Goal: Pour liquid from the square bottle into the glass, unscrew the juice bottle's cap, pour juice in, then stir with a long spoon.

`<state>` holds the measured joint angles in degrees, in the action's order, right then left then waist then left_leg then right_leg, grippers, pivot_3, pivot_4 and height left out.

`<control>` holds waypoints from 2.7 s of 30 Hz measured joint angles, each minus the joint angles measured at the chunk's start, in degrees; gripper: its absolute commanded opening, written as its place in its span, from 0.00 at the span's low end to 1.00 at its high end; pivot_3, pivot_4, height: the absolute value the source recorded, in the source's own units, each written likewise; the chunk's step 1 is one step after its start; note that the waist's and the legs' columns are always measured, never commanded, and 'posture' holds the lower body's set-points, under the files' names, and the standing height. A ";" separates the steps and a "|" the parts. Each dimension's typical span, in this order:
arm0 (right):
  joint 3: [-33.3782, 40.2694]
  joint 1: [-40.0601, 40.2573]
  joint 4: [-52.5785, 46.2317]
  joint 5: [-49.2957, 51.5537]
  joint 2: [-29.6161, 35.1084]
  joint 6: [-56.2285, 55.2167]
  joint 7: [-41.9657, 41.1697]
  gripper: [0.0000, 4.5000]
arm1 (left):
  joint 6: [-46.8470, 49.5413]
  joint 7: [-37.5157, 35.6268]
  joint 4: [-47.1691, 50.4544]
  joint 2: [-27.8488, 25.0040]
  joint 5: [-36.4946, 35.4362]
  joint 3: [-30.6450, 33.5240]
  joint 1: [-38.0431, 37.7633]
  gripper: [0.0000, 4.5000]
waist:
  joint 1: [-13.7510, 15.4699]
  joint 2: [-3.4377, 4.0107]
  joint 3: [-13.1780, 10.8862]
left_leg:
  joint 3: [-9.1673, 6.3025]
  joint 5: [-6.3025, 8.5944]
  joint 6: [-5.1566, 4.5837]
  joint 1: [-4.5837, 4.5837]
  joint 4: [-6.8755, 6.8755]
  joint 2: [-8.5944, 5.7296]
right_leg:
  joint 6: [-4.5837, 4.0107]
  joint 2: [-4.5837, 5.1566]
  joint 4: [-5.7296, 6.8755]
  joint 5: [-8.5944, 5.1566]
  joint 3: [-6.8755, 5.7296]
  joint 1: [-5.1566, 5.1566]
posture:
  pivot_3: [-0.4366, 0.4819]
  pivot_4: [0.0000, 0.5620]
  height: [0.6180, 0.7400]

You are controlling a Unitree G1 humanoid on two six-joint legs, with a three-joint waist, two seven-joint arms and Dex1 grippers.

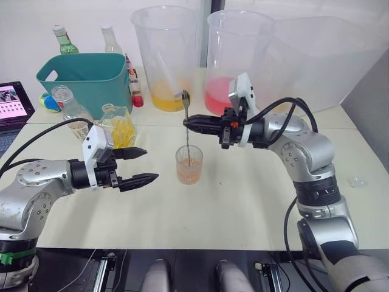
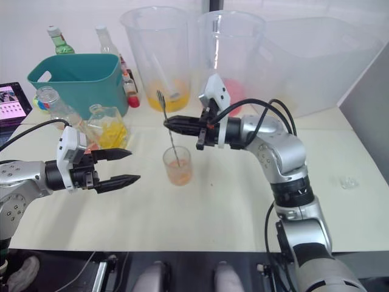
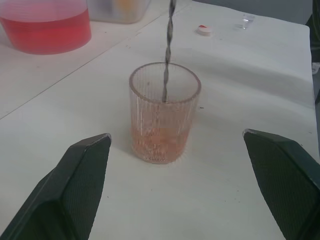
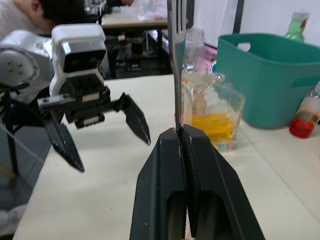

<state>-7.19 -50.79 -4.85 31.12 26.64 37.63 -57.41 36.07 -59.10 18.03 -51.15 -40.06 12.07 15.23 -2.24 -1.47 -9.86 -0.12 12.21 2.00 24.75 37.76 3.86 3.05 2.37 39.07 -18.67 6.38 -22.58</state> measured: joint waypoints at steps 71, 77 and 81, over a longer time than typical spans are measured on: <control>2.21 -6.97 3.40 2.33 5.21 7.55 -5.02 0.00 | -2.02 0.46 -0.32 2.17 2.86 -1.89 0.73 0.99 | -0.27 0.00 0.00 | -0.01 0.00 0.00 -0.03 0.00 0.01 | -0.01 -0.01 0.00 0.00 -0.01 0.01 | 0.48 0.27 0.89; 1.06 -7.16 6.21 -1.90 1.13 -0.14 -3.38 0.00 | -2.41 0.36 -0.99 2.56 3.05 -2.06 1.91 0.99 | -0.29 0.00 0.00 | -0.01 0.00 0.00 -0.02 0.00 0.00 | -0.01 0.00 0.01 0.00 -0.01 0.00 | 0.48 0.27 0.89; 1.42 -7.16 5.90 -1.39 -1.02 -0.44 -1.87 0.00 | -2.46 0.47 -1.13 3.16 3.24 -2.07 1.95 0.99 | -0.09 0.00 0.00 | -0.02 0.00 0.00 -0.01 0.01 0.00 | -0.01 0.00 0.01 0.00 -0.02 0.01 | 0.48 0.27 0.89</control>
<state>-5.77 -57.95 1.05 29.73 25.62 37.19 -59.28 33.60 -58.63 16.90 -47.99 -36.82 10.00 17.18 -2.33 -1.47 -9.86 -0.13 12.21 2.00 24.74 37.77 3.87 3.04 2.38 39.08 -18.67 6.36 -22.57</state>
